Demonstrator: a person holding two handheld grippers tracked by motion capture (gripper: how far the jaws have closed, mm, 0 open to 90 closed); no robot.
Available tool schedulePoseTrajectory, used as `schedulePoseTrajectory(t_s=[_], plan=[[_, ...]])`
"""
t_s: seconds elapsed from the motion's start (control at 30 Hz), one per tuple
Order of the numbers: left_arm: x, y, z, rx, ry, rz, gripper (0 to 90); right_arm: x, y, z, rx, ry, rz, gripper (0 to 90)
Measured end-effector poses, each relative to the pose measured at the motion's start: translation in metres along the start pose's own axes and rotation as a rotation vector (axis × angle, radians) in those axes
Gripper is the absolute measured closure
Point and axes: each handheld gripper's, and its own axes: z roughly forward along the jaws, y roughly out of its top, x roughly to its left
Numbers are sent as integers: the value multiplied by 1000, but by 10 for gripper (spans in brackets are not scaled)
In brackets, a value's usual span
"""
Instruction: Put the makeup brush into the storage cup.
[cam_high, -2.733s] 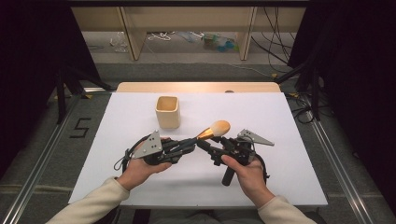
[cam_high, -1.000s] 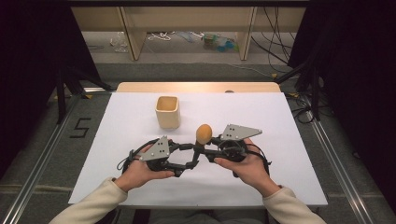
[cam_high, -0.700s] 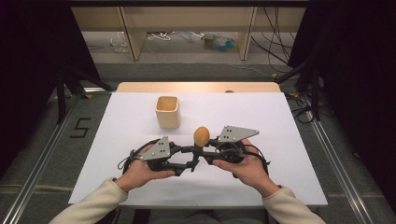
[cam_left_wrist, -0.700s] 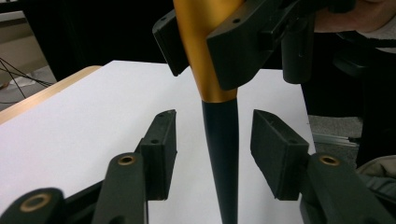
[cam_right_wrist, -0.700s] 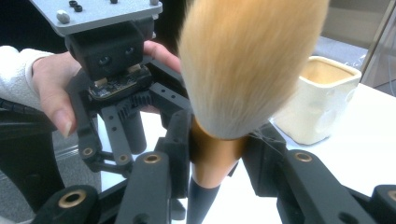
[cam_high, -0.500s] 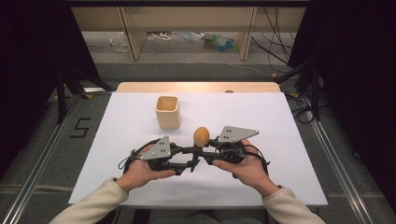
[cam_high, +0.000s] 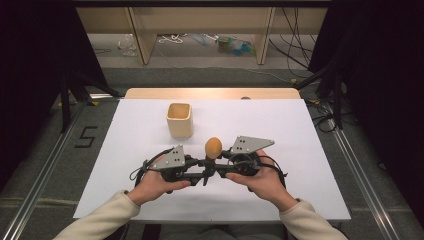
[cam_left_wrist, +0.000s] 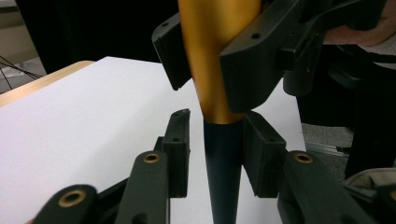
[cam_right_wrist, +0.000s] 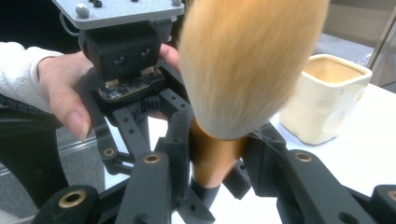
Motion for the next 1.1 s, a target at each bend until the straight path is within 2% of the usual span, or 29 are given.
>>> schedulePoseTrajectory(t_s=[0.1, 0.13, 0.27, 0.3, 0.37, 0.47, 0.5, 0.63, 0.73, 0.77, 0.83, 0.87, 0.9, 0.97, 1.0, 1.03, 1.1], plan=[[1, 0, 0, 5, -4, 6, 666, 1, 0, 0, 5, -2, -4, 660], [0, 0, 0, 8, -1, -10, 669, 1, 0, 0, 6, -3, -7, 660], [2, -1, 0, 20, -6, 7, 667, 0, 1, 0, 9, -1, -5, 660], [2, -2, 0, 23, 0, -9, 667, 0, 1, 0, 8, -2, -5, 660], [2, -2, 1, 26, -2, -7, 671, 0, 0, 0, 7, -4, -6, 660], [2, -2, 2, 27, -12, -4, 731, 0, 0, 1, 10, -7, -4, 660], [1, -3, 2, 29, -7, -25, 734, -1, 0, 1, 7, -11, -8, 660], [2, -3, 1, 16, -10, -15, 738, 0, 0, 1, 7, -14, -21, 659], [1, -1, 1, 13, 2, -20, 740, 1, 1, 1, -3, -25, -11, 653], [1, -2, 1, 14, 6, -15, 741, 1, 1, 1, -9, -10, 3, 644], [2, -2, 1, 11, 3, -12, 741, 2, 2, 0, -20, -19, 8, 555], [2, -2, 1, 4, 9, -30, 741, 2, 3, 0, -30, -19, 8, 538], [3, -2, 0, -2, 15, -21, 741, 2, 3, 0, -35, -23, 19, 497], [4, 0, -2, -12, 22, -24, 741, 0, 3, -2, -43, -32, 10, 391], [6, 1, -3, -14, 18, -6, 742, 0, 2, -2, -49, -41, 28, 328], [5, 0, -4, -18, 27, -27, 742, -1, 1, -3, -57, -34, 40, 291], [7, 1, -5, -20, 34, -25, 741, -1, 0, -7, -76, -37, 52, 233]])
